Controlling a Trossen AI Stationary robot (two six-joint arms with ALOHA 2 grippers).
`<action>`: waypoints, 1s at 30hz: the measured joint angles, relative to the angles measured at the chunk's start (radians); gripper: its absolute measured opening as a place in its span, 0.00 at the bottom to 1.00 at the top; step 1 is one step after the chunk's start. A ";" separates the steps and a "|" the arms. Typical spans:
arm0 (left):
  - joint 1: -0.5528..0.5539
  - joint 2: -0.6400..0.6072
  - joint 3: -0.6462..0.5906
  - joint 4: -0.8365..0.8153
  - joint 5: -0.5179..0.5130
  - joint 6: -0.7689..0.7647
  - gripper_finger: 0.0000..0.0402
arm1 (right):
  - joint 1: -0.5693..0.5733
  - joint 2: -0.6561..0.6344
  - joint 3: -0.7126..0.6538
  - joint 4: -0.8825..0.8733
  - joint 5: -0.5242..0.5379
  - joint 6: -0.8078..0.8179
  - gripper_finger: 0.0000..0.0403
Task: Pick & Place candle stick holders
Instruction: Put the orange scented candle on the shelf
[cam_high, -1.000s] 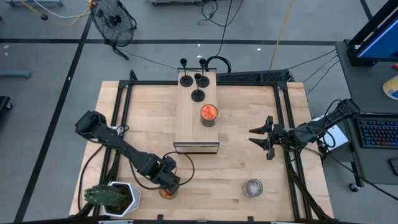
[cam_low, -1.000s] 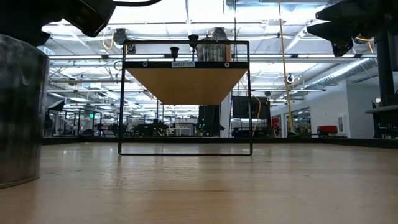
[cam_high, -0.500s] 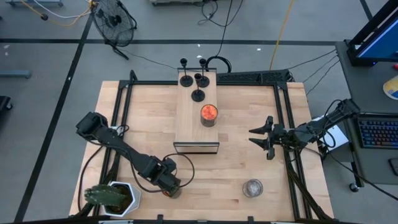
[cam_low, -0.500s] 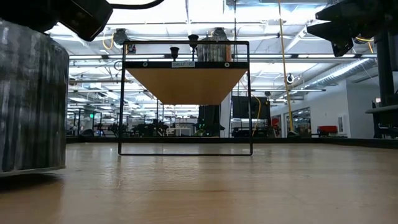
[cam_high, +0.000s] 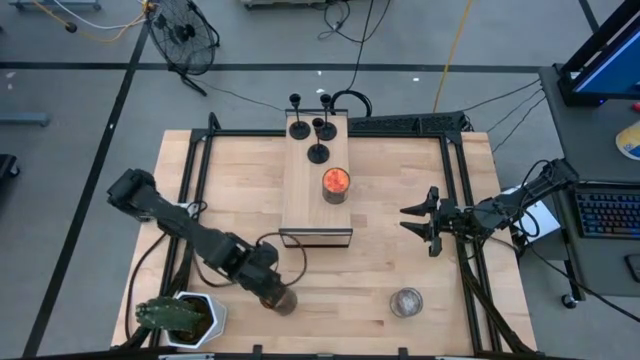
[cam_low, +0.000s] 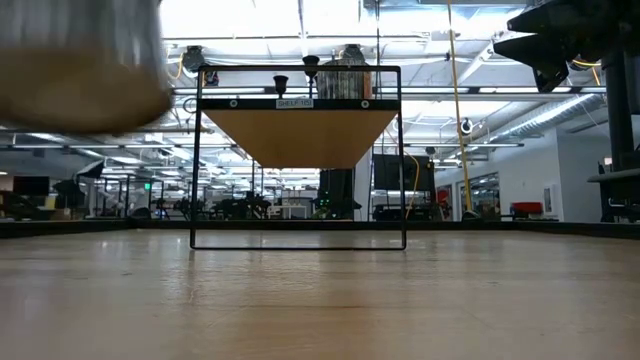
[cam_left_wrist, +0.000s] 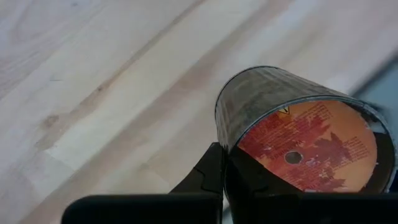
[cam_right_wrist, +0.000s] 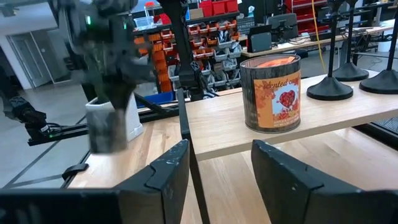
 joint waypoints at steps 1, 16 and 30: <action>0.000 -0.022 0.012 -0.006 0.002 0.000 0.00 | 0.000 0.000 0.000 0.000 0.000 0.000 0.41; 0.186 -0.098 0.518 -0.568 -0.157 0.080 0.00 | 0.000 0.000 0.000 -0.004 -0.003 -0.084 0.40; 0.598 -0.042 0.573 -0.632 -0.108 0.528 0.00 | 0.000 0.000 0.000 0.000 -0.003 -0.072 0.40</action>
